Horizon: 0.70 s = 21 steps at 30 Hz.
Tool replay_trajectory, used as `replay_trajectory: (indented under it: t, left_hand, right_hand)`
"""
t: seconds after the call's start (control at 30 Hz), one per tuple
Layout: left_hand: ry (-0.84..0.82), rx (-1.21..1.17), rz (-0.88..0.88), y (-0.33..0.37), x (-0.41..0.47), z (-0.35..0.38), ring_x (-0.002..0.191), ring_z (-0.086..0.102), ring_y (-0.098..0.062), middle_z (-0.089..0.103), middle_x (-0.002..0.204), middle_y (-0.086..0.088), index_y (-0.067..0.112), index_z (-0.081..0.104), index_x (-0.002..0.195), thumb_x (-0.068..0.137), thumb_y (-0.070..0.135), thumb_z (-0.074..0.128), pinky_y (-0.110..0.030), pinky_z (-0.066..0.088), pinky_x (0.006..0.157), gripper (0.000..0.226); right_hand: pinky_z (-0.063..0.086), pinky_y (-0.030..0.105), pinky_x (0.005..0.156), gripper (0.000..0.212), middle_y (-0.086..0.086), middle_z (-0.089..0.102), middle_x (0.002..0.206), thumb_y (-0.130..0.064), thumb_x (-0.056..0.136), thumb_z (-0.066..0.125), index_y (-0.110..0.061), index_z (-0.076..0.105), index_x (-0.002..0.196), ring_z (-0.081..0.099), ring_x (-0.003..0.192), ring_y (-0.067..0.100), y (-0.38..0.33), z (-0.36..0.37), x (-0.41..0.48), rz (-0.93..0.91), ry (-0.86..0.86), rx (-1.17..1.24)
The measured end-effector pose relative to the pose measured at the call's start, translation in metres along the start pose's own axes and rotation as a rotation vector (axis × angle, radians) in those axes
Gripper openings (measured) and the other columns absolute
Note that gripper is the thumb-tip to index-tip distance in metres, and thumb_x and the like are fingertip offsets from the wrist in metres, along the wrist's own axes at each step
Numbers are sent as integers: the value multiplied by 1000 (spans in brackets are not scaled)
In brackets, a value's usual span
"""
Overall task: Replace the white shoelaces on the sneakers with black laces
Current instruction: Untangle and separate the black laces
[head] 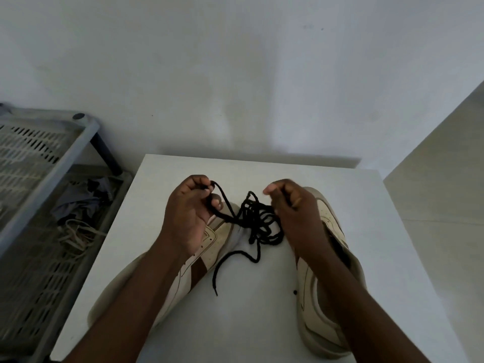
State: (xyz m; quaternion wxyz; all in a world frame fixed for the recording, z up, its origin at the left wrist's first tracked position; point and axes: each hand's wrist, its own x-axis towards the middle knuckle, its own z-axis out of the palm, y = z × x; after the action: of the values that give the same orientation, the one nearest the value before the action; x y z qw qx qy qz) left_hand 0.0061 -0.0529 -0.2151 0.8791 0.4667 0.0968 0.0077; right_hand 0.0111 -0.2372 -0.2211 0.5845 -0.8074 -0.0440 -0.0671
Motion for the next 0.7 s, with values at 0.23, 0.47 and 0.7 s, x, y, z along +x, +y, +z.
replay_trajectory:
  t: [0.23,0.47,0.7]
  left_hand:
    - [-231,-12,-76,4,-11,17,49,42,-9,56,78,-6,7,56,87,76,-7,50,-22,41,52,19]
    - [107,-78,101,35,7,-13,39,31,-2,64,74,4,17,61,86,81,-6,48,-15,27,44,26]
    - [257,-17,260,62,14,-43,36,29,-3,68,84,9,21,58,92,92,-2,40,-14,22,35,29]
  right_hand:
    - [49,32,78,30,-1,61,109,-27,90,65,-18,59,118,58,91,14,13,25,-17,-62,-474,-526]
    - [47,25,74,12,-4,63,94,-15,88,66,-15,66,100,58,85,12,17,-1,3,32,120,-467]
    - [38,19,63,19,-4,61,93,-6,87,57,-20,64,95,57,83,9,29,-7,4,94,120,-503]
